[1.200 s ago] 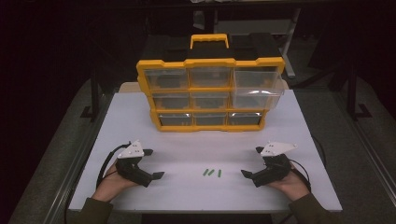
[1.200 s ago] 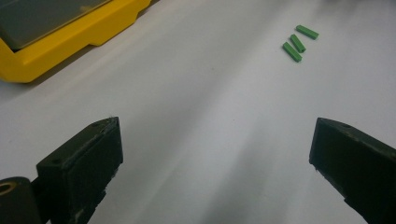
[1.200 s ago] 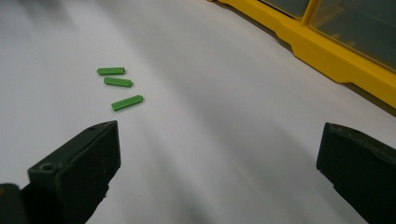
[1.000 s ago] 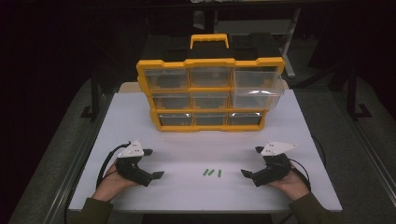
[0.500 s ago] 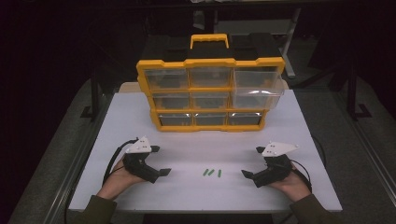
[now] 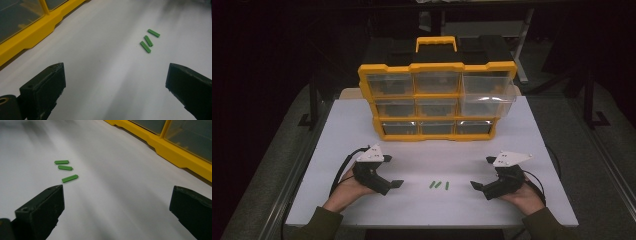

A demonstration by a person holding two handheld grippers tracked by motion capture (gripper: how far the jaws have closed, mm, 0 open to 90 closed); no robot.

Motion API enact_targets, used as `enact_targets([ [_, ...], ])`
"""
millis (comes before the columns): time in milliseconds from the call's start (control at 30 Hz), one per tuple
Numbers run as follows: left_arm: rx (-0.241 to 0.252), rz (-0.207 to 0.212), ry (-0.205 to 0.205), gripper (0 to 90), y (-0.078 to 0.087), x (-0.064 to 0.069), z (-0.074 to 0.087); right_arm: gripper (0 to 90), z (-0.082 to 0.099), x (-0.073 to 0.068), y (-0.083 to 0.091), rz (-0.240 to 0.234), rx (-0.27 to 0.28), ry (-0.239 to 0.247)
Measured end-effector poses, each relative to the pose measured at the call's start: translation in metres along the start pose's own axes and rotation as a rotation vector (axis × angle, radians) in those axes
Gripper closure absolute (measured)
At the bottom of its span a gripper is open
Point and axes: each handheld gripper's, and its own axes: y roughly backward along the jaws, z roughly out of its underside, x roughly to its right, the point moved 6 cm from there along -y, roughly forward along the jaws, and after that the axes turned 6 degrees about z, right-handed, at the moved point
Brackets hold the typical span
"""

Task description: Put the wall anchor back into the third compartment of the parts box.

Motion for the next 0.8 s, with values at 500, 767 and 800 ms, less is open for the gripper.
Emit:
enact_targets([
  [500, -0.013, 0.045, -0.028, 3.0, -0.024, 0.01, -0.018, 0.0, 0.0, 0.0, -0.002, -0.008, -0.001, 0.002],
  [767, -0.026, 0.069, -0.034, 4.8, -0.04, 0.016, -0.025, 0.0, 0.0, -0.001, -0.003, -0.014, -0.001, 0.01],
  [800, -0.031, 0.071, -0.035, 4.8, -0.042, 0.016, -0.026, 0.0, 0.0, -0.001, -0.003, -0.014, -0.003, 0.008],
])
